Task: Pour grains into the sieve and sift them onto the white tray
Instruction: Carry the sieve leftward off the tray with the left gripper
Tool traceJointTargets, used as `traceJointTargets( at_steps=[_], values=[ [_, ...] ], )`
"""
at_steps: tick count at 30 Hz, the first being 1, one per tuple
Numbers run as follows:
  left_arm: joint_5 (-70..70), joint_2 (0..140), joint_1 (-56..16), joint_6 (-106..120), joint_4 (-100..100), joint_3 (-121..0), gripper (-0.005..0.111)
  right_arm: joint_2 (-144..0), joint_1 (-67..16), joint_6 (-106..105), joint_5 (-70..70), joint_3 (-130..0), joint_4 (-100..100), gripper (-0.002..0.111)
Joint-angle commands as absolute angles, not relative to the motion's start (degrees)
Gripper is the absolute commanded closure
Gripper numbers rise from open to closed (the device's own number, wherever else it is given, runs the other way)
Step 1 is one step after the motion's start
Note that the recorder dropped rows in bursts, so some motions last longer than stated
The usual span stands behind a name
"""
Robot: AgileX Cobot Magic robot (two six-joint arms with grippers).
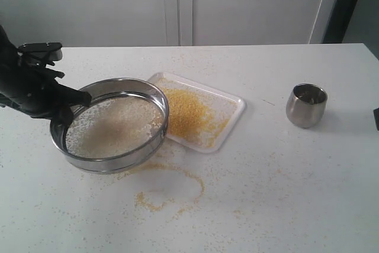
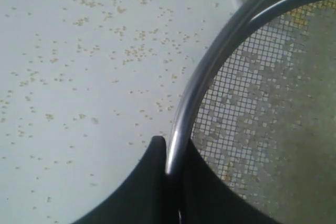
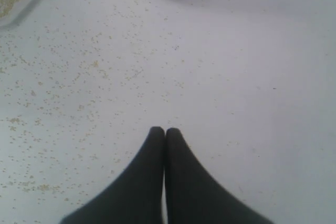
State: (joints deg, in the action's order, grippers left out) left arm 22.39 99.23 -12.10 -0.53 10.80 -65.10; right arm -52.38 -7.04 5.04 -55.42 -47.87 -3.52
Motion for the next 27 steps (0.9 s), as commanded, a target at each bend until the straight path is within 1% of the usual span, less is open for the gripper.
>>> traceJointTargets(
  at_steps=[1,7,10,15,27],
  values=[
    [19.3,95.6,-12.0,-2.9,12.7,-61.1,0.107,-52.1,-7.0,4.8,-55.1,-47.9,-3.6,0.108],
    [9.0,95.1,-12.0,-8.2,12.7,-51.6,0.107,-52.1,-7.0,4.8,-55.1,-47.9,-3.6,0.108],
    [6.3,95.1,-10.1,-9.2,12.7,-48.7,0.107,-52.1,-7.0,4.8,-55.1,-47.9,-3.6,0.108],
    [5.0,95.1,-6.9,-9.3,12.7,-46.9,0.107,-52.1,-7.0,4.8,-55.1,-47.9,-3.6,0.108],
    [5.0,95.9,-6.7,-8.8,12.7,-46.6,0.107,-52.1,-7.0,4.8,-55.1,-47.9,-3.6,0.108]
  ],
)
